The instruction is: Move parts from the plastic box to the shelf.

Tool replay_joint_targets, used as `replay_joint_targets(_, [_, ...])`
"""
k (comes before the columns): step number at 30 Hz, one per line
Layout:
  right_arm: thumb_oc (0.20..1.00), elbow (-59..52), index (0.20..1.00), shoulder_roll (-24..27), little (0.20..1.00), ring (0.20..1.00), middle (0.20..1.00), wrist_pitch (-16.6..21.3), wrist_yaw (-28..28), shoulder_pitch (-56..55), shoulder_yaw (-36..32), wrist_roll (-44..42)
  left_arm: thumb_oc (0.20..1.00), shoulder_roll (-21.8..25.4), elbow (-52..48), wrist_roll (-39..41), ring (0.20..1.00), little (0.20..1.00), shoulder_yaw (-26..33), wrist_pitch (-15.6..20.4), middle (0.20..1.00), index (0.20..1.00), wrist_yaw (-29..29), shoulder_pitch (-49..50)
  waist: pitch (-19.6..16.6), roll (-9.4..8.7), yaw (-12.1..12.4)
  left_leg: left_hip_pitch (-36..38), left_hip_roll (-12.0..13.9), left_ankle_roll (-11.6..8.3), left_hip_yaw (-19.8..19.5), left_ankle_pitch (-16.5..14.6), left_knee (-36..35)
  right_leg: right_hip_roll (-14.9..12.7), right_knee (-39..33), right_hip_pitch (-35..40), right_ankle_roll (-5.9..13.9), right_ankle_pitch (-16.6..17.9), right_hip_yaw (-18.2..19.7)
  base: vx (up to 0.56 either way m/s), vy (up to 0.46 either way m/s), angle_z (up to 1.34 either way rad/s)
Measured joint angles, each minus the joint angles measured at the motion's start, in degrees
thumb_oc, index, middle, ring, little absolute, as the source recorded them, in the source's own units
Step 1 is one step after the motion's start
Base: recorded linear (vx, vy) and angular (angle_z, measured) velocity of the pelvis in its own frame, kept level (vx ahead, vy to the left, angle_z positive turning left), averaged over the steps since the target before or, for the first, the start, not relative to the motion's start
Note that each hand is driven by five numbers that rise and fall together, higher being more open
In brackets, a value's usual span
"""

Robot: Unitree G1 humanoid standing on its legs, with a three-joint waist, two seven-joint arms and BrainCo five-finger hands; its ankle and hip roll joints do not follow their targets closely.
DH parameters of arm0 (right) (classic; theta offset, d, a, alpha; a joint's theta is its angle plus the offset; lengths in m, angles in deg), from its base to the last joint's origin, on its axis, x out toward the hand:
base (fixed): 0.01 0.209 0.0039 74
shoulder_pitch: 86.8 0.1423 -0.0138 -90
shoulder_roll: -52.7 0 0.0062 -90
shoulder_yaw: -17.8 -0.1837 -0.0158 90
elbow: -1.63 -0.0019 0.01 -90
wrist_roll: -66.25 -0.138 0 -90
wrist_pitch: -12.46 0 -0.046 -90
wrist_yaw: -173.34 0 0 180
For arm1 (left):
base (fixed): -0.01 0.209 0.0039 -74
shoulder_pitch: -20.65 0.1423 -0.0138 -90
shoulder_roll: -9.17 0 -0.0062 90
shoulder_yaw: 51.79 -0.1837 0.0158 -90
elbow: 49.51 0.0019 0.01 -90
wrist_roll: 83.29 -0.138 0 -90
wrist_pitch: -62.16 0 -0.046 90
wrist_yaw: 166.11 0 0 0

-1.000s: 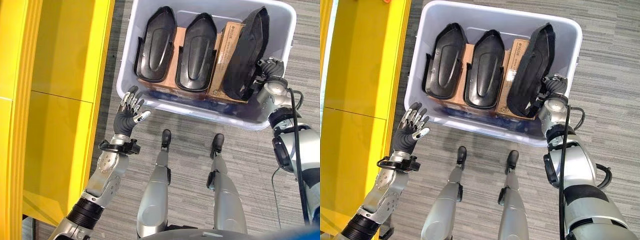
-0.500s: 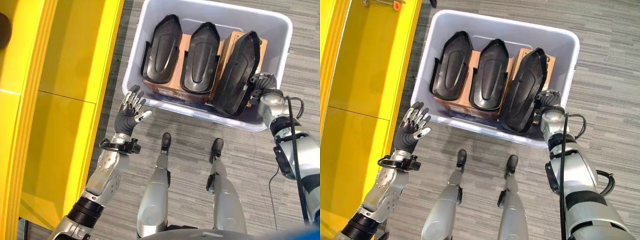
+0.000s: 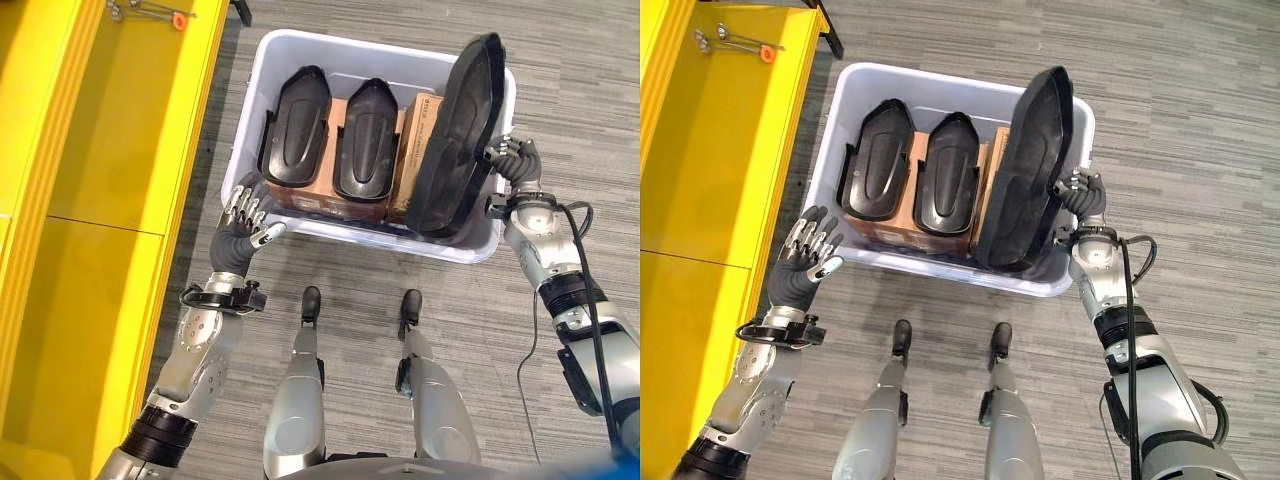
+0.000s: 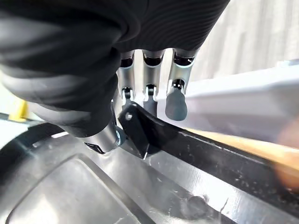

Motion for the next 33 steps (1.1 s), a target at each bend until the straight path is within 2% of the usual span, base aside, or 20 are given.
replay_joint_targets(8, [0.2,-7.9,0.2,-0.1,0.2,0.2,0.2,0.5,-0.1,-1.8,-0.2,2.2,1.0,1.0,0.0,0.0,1.0,1.0,1.4,-1.2,1.0,1.0,-1.6,2.0,-0.8,-0.31,-0.2,4.1,0.4,0.2,0.9,-1.1,0.0,0.3,0.0,3.7,-0.09,-0.3,0.5,0.04,-0.012,-0.05])
replay_joint_targets(11, [0.2,-9.0,0.2,-0.8,0.2,0.2,0.2,1.5,-1.1,-4.4,-0.2,2.2,1.0,0.9,0.0,0.0,1.0,1.0,1.6,-1.8,1.0,1.0,-2.4,4.1,-4.8,-0.68,-0.4,5.0,0.8,0.16,0.9,-1.8,-0.1,0.6,0.0,4.4,-0.31,-0.9,0.5,0.07,-0.024,-0.02])
replay_joint_targets(13, [0.2,-9.1,0.2,-1.0,0.2,0.2,0.2,1.5,-1.8,-5.1,-0.1,2.2,1.0,0.6,0.0,0.0,1.0,1.0,1.5,-2.3,1.0,1.0,-2.8,4.9,-5.1,-0.71,-0.7,7.0,0.8,0.17,0.9,-2.2,-0.1,0.6,0.0,6.4,-0.32,-1.3,0.5,0.05,-0.028,0.0])
replay_joint_targets(15, [0.2,-10.3,0.2,-1.2,0.2,0.2,0.2,1.5,-2.3,-7.0,-0.1,2.2,1.0,0.5,0.0,0.0,1.0,1.0,1.5,-2.4,1.0,1.0,-3.6,6.1,-7.6,-0.75,-0.8,7.5,1.0,0.16,0.9,-2.6,-0.1,0.8,0.0,7.0,-0.3,-1.7,0.5,0.06,-0.043,0.0])
replay_joint_targets(21, [0.2,-11.0,0.2,-2.6,0.2,0.2,0.2,1.9,-4.3,-11.1,0.1,2.2,1.0,-2.0,0.5,0.0,1.0,1.0,2.1,-3.0,1.0,1.0,-4.0,10.3,-11.1,-0.83,-0.8,12.2,2.1,-0.1,0.6,-4.0,-0.2,1.9,0.1,12.3,-0.62,-3.3,0.1,0.04,-0.104,0.03])
replay_joint_targets(23, [0.2,-11.1,0.2,-3.4,0.2,0.2,0.2,2.1,-4.7,-11.5,0.1,2.2,1.0,-3.1,0.7,0.0,1.0,1.0,2.7,-3.6,1.0,1.0,-4.0,11.5,-12.0,-0.78,-0.9,12.4,3.1,-0.19,-0.6,-4.2,-0.4,2.9,0.1,13.3,-1.23,-3.8,-1.2,-0.02,-0.18,0.25])
replay_joint_targets(25, [0.2,-11.1,0.2,-3.5,0.2,0.2,0.2,2.1,-4.7,-12.3,0.1,2.1,1.0,-4.9,0.8,0.0,1.0,1.0,3.1,-3.7,1.0,1.0,-4.1,14.1,-12.7,-0.24,0.4,12.3,4.3,-0.03,-2.3,-4.1,-0.4,4.7,0.4,14.6,-2.34,-4.6,-3.6,-0.09,-0.144,0.51])
replay_joint_targets(27, [0.2,-11.0,0.2,-3.3,0.2,0.2,0.2,2.4,-4.7,-13.1,0.1,2.1,1.0,-5.6,1.6,0.0,1.0,1.0,2.9,-3.8,1.0,1.0,-4.1,14.6,-13.5,0.28,0.7,11.4,5.5,1.23,-3.2,-4.3,-0.4,4.9,0.2,15.3,-3.08,-5.3,-6.3,-0.08,-0.055,0.73])
replay_joint_targets(29, [0.2,-11.0,0.2,-2.8,0.2,0.2,0.2,2.6,-4.5,-13.7,0.0,2.1,1.0,-5.5,3.0,0.0,1.0,1.0,2.6,-4.5,1.0,1.0,-4.2,13.9,-13.7,1.05,0.1,10.1,7.0,5.9,3.0,-6.4,-0.3,4.2,1.8,15.6,-3.63,-6.6,-10.2,-0.03,-0.021,1.01])
replay_joint_targets(30, [0.2,-11.1,0.2,-2.9,0.2,0.2,0.2,2.6,-4.6,-13.7,0.0,2.2,1.0,-5.6,3.0,0.0,1.0,1.0,2.5,-4.6,1.0,1.0,-4.3,14.3,-13.9,1.34,0.0,10.2,7.6,5.33,5.3,-6.6,-0.1,3.9,2.0,15.8,-3.92,-7.0,-11.4,0.03,0.001,0.7])
replay_joint_targets(31, [0.2,-11.1,0.2,-3.0,0.2,0.2,0.2,2.8,-4.5,-13.7,0.0,2.1,1.0,-5.6,3.0,0.0,1.0,1.0,2.2,-4.7,1.0,1.0,-4.8,14.7,-14.1,2.16,0.3,10.0,8.1,4.63,5.7,-6.1,-0.2,4.1,2.6,15.9,-3.57,-7.6,-11.7,0.05,0.07,0.4])
replay_joint_targets(32, [0.26,-11.1,0.26,-3.2,0.26,0.26,0.26,2.8,-4.5,-14.4,0.0,2.2,1.0,-5.6,3.1,0.0,1.0,1.0,2.1,-4.8,1.0,1.0,-4.9,14.9,-14.4,2.47,0.2,9.7,8.3,4.34,5.8,-6.0,-0.4,4.1,3.4,15.9,-3.3,-8.3,-12.0,0.04,0.078,0.37])
replay_joint_targets(33, [0.545,-11.4,0.545,-3.7,0.545,0.545,0.545,2.8,-4.5,-16.8,-0.6,2.2,1.0,-5.6,3.1,-0.1,1.0,1.0,2.0,-4.9,1.0,1.0,-5.4,14.3,-14.8,2.23,0.0,10.4,8.4,3.99,7.8,-5.9,-0.1,3.2,3.9,16.4,-3.09,-9.1,-13.0,0.07,0.107,0.32])
